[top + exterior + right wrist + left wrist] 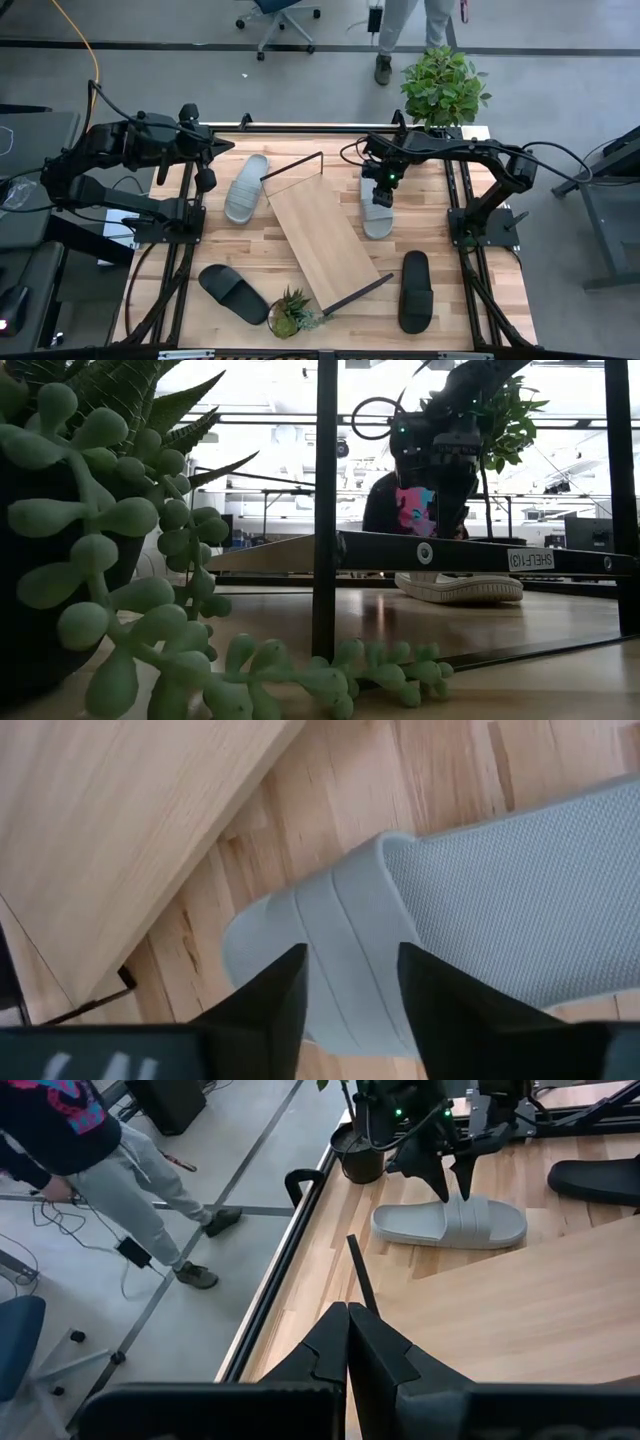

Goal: Pick and place slides into the shelf
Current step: Put the right grey slipper on the shelf

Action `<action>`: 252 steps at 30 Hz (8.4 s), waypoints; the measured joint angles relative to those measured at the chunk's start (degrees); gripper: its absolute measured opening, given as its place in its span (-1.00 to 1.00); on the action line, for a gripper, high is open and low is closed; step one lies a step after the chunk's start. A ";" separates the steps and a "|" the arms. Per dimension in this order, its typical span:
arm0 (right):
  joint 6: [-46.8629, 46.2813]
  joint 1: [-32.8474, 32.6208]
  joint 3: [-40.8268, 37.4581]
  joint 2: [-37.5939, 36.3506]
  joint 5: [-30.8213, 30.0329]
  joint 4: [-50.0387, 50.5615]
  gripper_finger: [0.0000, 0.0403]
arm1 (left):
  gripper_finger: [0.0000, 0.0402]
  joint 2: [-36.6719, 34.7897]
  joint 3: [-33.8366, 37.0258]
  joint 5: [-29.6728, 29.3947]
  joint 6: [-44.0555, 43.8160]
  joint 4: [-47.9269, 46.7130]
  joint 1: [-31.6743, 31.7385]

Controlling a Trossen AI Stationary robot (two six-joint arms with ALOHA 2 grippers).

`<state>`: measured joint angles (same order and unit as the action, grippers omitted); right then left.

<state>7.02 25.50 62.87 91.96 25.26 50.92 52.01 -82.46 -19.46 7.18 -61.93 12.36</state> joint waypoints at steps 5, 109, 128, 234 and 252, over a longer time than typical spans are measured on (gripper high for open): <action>2.19 0.00 0.00 0.00 -0.03 -0.44 0.03 | -1.00 0.00 0.01 -0.02 -0.04 0.00 0.00; -11.09 -2.14 0.02 -11.20 13.18 4.37 -0.99 | -1.00 -0.02 0.00 -0.15 1.53 -2.62 0.00; -44.80 -18.69 0.02 -17.20 7.63 -14.39 -0.99 | -1.00 -0.02 0.00 -0.13 1.66 -2.56 0.00; -92.53 -49.55 0.00 2.32 -31.66 -39.47 -0.99 | -1.00 0.00 0.00 2.37 9.33 -4.33 0.00; -95.55 -49.85 0.00 5.70 -31.03 -44.84 -0.99 | -1.00 0.02 0.00 3.00 10.46 -4.32 0.00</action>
<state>-88.53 -24.36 62.87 97.66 -5.77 6.08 52.02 -82.45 -16.46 17.64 -66.25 12.36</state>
